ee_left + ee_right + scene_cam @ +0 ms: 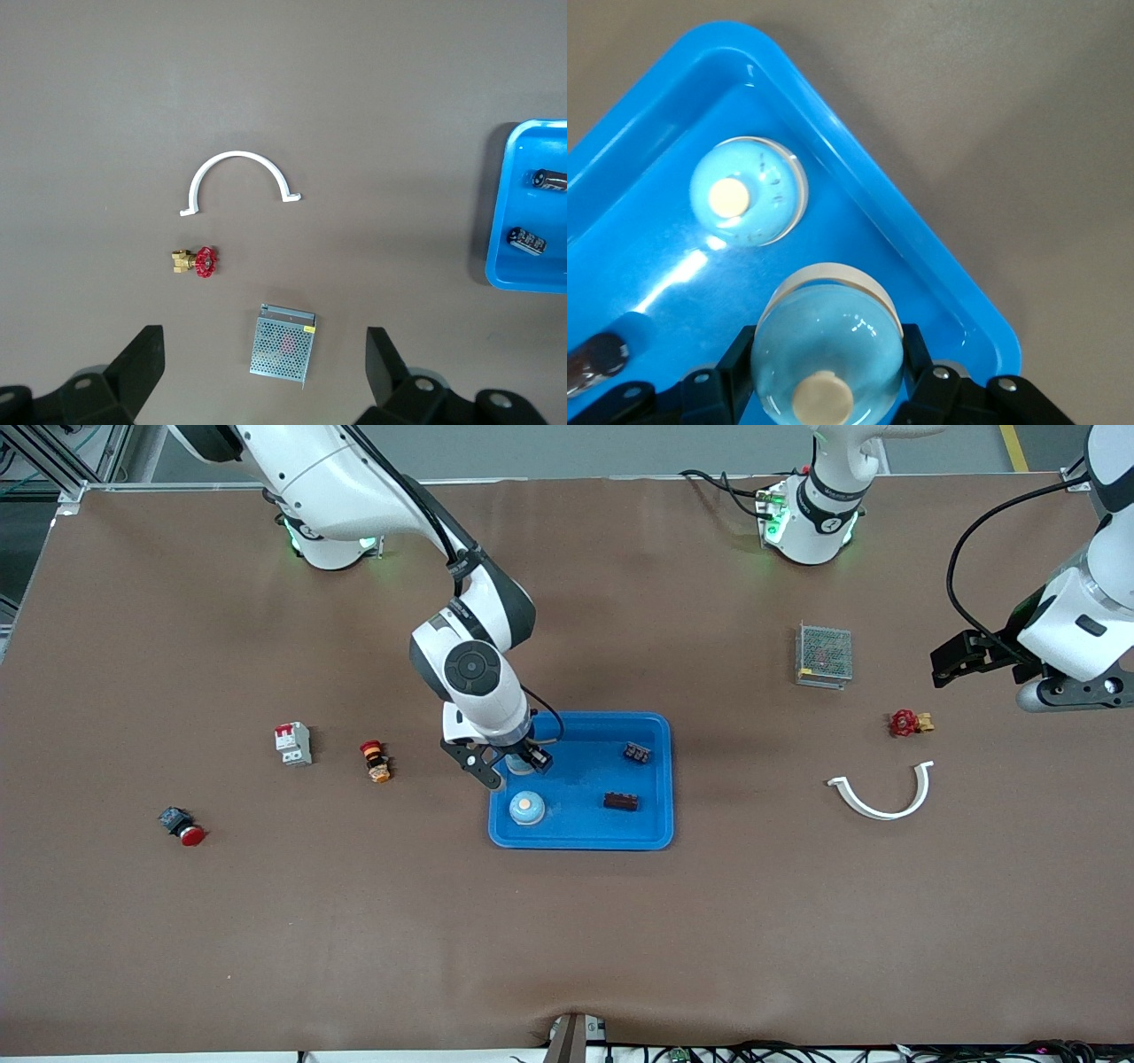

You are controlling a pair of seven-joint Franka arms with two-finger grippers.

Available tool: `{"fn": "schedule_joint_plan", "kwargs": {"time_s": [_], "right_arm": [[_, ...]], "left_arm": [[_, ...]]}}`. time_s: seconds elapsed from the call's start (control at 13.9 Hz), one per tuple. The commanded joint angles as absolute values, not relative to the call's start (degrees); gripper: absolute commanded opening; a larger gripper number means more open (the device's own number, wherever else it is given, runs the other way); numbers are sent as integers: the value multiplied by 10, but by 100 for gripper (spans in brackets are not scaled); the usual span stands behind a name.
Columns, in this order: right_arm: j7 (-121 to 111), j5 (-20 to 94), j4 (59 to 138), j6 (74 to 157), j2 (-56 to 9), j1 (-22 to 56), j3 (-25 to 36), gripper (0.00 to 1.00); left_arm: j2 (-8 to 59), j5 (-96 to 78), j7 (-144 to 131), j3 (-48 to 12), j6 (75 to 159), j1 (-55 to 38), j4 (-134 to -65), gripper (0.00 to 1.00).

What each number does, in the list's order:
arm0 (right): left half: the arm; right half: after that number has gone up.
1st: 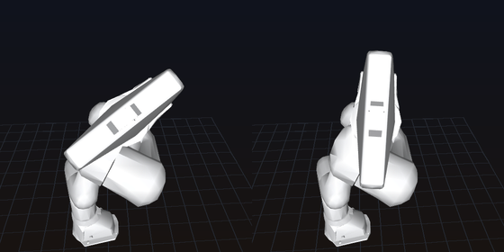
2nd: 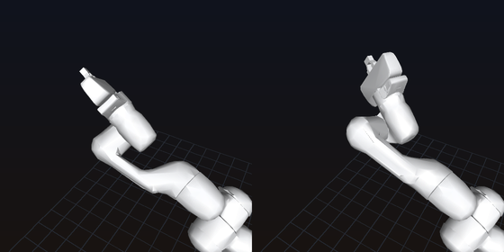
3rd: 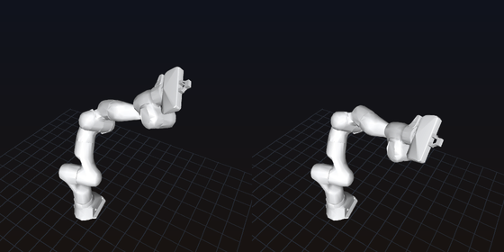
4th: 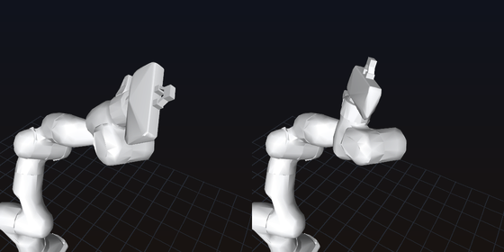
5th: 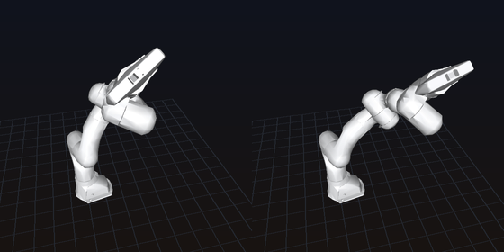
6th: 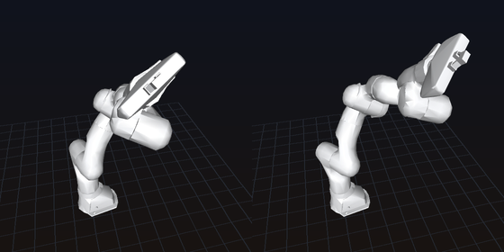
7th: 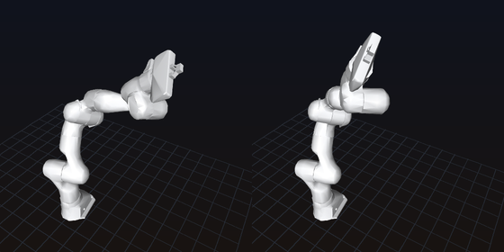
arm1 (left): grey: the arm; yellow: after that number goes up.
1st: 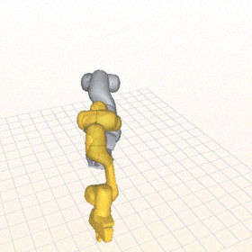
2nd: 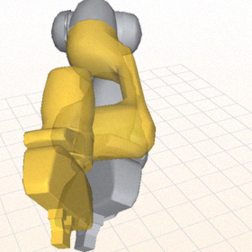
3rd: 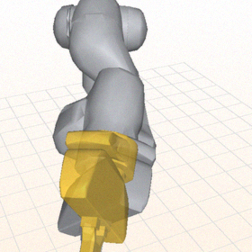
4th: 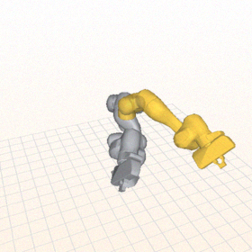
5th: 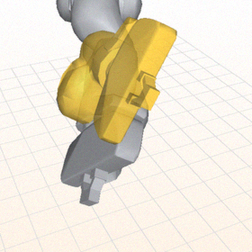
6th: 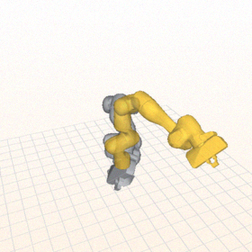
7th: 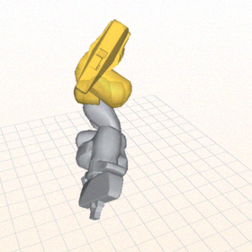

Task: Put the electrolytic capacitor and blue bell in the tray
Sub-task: 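Lower the bell beside the first bell and open the right gripper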

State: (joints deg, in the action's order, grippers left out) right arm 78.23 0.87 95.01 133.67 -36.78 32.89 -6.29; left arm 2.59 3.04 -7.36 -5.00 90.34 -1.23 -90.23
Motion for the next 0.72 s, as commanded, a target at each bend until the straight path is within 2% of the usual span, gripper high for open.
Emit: {"fn": "schedule_joint_plan", "kwargs": {"time_s": [0.0, 0.65], "right_arm": [[783, 13, 938, 1328, -381, 343, -60, 0], [780, 13, 938, 1332, -407, 356, -60, 0]], "left_arm": [[21, 40, -79, -48, 910, -14, -908, 100], [20, 40, -79, -48, 910, -15, -909, 100]]}}
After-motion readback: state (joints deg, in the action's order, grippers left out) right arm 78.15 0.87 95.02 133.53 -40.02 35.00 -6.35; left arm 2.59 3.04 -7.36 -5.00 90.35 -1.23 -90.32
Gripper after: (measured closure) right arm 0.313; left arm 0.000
